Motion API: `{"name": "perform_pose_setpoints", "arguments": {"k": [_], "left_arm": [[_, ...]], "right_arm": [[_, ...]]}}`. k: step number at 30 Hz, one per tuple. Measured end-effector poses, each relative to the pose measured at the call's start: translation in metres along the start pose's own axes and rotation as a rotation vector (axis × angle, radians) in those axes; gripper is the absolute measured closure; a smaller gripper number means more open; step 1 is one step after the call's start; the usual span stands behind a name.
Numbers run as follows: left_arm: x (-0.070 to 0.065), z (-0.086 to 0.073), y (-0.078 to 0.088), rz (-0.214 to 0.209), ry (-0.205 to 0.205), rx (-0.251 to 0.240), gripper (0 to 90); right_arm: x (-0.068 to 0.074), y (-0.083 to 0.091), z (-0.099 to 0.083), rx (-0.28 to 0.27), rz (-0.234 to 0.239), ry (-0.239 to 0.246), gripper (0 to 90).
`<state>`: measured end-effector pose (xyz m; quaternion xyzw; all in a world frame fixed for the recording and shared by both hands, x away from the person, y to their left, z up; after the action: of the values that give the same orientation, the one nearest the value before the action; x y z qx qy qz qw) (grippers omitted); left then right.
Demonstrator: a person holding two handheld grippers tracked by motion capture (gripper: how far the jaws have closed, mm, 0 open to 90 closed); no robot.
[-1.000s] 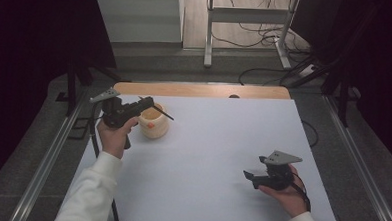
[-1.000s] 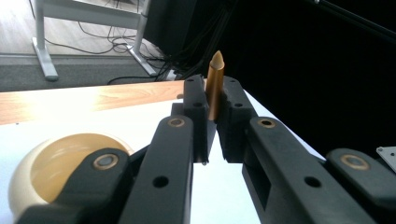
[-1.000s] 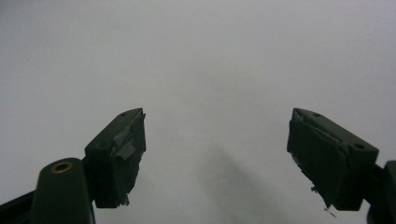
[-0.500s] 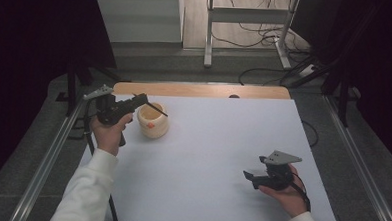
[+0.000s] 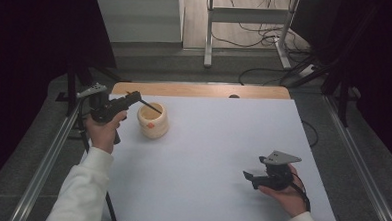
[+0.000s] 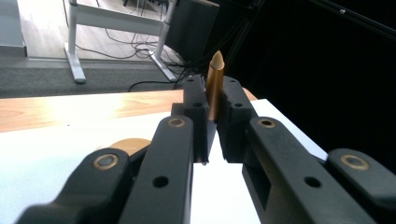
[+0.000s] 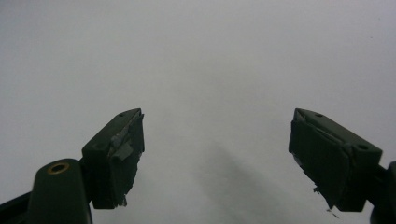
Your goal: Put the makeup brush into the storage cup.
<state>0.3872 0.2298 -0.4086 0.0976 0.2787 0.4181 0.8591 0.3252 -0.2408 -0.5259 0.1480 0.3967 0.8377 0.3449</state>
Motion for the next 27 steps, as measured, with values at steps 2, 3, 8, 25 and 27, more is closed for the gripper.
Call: {"name": "perform_pose_setpoints", "arguments": {"k": [2,3,8,25,27], "left_arm": [[0.001,0.001,0.001,0.011,0.000,0.003,83.7],[0.003,0.001,0.001,0.015,0.000,0.004,83.7],[0.007,0.001,0.002,0.029,0.003,0.008,83.7],[0.023,-0.003,-0.014,0.088,0.009,0.059,83.7],[0.024,-0.003,-0.017,0.093,0.009,0.066,83.7]], "right_arm": [[0.000,0.000,0.000,0.001,0.000,0.000,18.8],[0.000,0.000,0.000,0.000,0.000,-0.001,18.8],[0.000,0.000,0.000,0.001,-0.001,0.000,18.8],[0.000,-0.001,-0.001,0.007,0.000,0.003,18.9],[0.000,-0.002,-0.001,0.007,-0.001,0.003,18.9]]}}
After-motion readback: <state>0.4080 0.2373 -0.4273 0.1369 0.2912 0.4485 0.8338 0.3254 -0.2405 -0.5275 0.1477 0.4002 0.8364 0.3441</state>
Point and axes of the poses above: each handheld gripper's, and its own axes: y roughly backward along the jaws, z roughly out of its top, x roughly to its left, the point moved 4 cm from there along -y, roughly forward along the jaws, and after that the axes turned 10 degrees about x, right-handed, at the moved point
